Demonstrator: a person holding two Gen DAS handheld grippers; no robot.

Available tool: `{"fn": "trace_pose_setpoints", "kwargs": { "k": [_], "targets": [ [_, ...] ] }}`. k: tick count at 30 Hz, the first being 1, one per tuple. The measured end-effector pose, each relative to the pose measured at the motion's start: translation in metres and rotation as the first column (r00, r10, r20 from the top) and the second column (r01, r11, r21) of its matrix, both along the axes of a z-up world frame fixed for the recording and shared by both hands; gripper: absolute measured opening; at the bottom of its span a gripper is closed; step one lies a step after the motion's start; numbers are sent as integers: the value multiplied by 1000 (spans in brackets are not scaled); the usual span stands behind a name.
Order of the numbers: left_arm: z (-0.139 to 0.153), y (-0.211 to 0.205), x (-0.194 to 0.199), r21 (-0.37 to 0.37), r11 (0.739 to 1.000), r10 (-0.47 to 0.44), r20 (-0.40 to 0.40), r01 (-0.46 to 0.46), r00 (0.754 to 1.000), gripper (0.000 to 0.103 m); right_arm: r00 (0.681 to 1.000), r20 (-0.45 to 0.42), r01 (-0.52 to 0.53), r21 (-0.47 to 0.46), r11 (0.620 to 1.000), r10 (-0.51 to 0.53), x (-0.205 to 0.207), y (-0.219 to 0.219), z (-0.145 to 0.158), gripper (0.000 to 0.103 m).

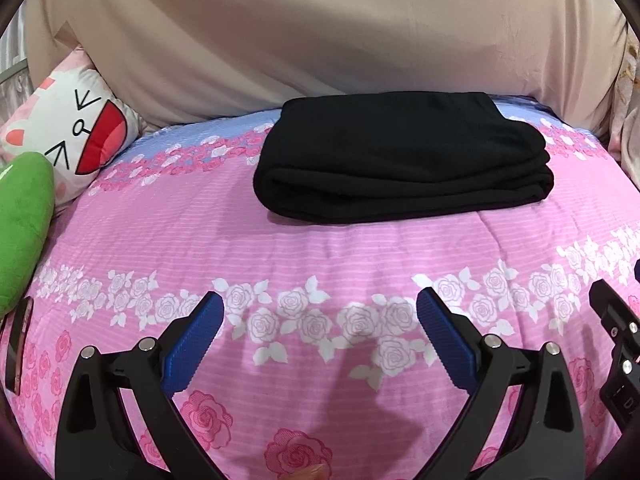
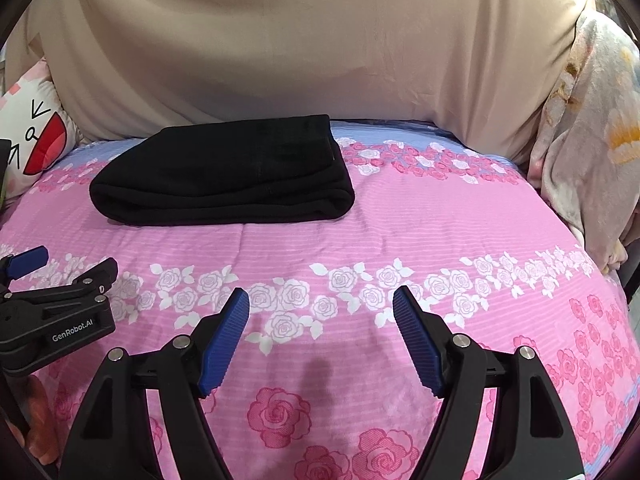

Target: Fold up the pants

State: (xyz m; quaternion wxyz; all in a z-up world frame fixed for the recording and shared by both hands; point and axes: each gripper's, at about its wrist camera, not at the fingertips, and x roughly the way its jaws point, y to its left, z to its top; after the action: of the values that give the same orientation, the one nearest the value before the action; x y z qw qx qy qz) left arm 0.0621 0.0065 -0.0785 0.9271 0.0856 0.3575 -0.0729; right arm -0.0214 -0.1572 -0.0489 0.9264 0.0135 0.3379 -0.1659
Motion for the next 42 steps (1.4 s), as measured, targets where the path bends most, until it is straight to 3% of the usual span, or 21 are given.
{"fn": "trace_pose_setpoints", "kwargs": {
  "k": [42],
  "targets": [
    [2,5,1,-30,999,21,6,-21,1000,95,1000,-14,-3,-17,1000,3,4,7,-2,77]
  ]
}}
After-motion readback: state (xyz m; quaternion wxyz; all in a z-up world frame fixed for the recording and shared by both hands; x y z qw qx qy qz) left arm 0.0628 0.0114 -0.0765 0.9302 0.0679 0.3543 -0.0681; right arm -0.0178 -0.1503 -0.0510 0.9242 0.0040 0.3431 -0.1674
